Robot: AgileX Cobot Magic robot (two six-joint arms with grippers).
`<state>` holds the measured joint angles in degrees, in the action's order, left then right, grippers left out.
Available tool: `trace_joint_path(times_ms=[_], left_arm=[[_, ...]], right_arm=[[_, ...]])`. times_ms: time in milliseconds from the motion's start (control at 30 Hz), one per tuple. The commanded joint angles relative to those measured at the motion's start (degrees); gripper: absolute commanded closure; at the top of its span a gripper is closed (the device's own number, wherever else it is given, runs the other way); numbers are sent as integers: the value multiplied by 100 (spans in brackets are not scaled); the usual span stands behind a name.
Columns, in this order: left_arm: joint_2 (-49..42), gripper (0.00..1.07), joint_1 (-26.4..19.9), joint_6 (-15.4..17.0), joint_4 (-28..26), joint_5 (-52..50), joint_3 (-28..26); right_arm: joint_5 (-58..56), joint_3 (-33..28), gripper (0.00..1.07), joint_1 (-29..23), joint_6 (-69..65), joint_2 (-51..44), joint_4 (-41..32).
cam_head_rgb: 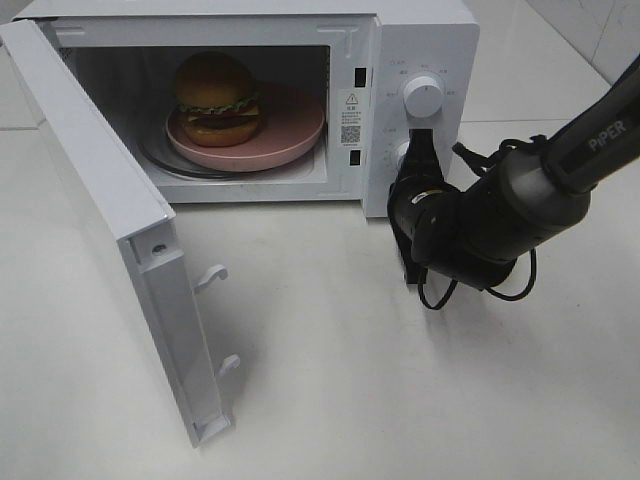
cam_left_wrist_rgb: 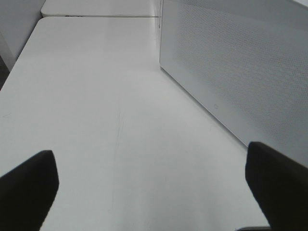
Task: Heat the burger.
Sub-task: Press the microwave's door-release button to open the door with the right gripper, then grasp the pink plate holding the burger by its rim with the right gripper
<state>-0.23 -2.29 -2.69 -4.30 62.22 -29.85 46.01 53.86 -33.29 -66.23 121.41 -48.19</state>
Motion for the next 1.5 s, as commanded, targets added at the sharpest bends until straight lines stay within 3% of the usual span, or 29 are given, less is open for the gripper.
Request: trace_joint_path(times_ms=[33, 867, 1133, 1500], left_arm=[[-40, 9, -17, 6, 0, -80, 17], [-40, 9, -17, 6, 0, -80, 17], [-40, 9, -17, 6, 0, -80, 17], [-40, 9, -17, 6, 0, -80, 17]], right_arm=[[69, 0, 107, -23, 138, -252, 481], [-814, -1444, 105, -23, 1719, -1662, 716], [-1725, -1644, 105, -6, 3014, -2212, 882], [-3592, -1639, 105, -6, 4887, -2830, 1776]])
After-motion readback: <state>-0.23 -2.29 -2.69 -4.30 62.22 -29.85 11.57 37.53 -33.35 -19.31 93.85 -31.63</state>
